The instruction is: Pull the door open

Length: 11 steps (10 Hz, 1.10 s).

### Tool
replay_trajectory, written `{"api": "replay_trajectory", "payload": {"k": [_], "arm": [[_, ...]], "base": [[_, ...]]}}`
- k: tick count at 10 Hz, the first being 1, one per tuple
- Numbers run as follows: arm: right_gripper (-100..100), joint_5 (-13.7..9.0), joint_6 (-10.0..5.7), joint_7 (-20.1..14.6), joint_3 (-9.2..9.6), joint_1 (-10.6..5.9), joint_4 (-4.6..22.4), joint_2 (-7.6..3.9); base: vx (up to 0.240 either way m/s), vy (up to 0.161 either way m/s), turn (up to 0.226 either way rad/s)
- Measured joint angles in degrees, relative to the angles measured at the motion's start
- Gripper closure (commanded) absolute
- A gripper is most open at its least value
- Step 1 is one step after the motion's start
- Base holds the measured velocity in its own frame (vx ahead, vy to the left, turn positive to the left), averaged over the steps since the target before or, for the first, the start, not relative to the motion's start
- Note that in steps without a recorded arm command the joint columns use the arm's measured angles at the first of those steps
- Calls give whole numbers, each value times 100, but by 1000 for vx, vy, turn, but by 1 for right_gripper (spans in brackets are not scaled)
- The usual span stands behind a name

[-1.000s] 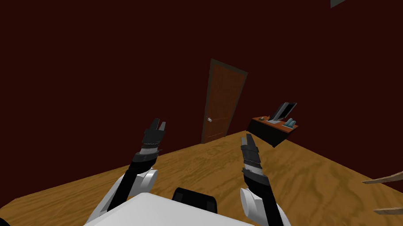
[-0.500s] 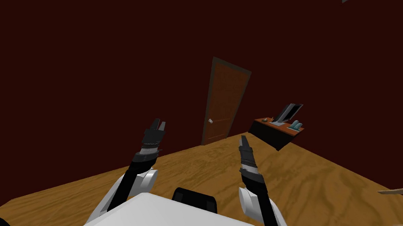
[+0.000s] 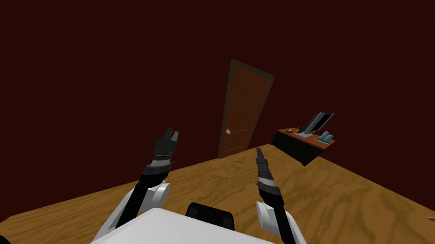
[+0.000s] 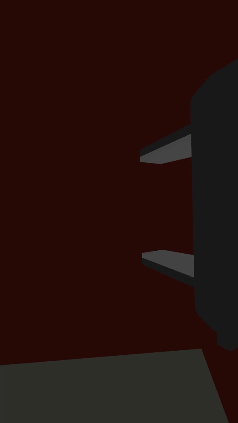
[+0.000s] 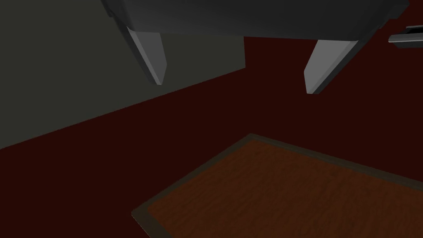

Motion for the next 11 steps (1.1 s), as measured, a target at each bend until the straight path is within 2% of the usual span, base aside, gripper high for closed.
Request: {"api": "replay_trajectory", "payload": {"k": [7, 9, 11], "arm": [[-100, 261, -285, 602, -26, -259, 848, -99], [-100, 328, -412, 776, -58, -370, 1182, -144], [-100, 420, -463, 973, -58, -487, 1445, -153]], "base": [[95, -14, 37], [101, -9, 42], [101, -17, 44]]}}
